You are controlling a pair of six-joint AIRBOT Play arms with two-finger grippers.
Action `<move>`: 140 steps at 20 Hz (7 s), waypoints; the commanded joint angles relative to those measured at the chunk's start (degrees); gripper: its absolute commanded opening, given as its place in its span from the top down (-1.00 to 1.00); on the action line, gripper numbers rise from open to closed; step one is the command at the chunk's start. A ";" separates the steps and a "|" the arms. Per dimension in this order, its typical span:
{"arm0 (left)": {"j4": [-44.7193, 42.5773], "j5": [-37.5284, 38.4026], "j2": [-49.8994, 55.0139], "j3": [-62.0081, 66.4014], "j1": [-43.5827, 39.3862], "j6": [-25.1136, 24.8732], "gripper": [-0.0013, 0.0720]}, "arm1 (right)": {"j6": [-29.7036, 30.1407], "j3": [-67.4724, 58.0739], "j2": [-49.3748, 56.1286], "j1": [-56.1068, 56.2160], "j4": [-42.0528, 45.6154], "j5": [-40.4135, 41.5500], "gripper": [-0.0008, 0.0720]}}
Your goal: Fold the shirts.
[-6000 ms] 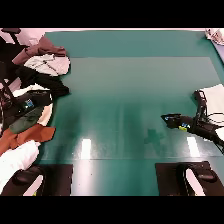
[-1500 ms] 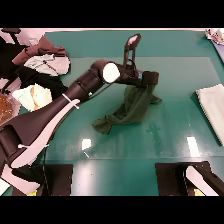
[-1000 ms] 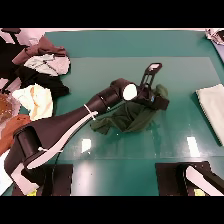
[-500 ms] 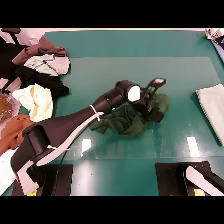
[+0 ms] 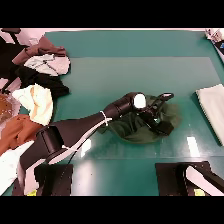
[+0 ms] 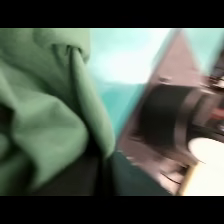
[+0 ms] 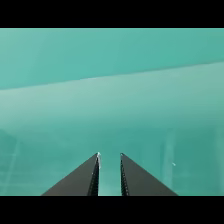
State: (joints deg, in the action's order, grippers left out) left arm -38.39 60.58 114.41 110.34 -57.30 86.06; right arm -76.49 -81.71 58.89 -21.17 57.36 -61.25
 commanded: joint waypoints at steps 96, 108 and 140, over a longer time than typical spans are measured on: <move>-69.57 20.00 -39.80 -20.17 25.14 29.38 0.89 | 4.98 21.44 15.08 16.76 -0.50 0.09 0.02; -56.02 14.01 -48.54 -39.19 25.14 24.52 0.89 | 4.96 21.44 15.52 18.95 -0.76 14.25 0.02; -19.43 0.98 -14.12 -16.44 31.39 4.90 -0.96 | 20.70 18.21 29.81 22.47 -31.71 17.77 -0.41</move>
State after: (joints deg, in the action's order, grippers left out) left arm -61.84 59.77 95.00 91.26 -26.35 93.43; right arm -55.79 -61.82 88.62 1.26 25.28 -44.47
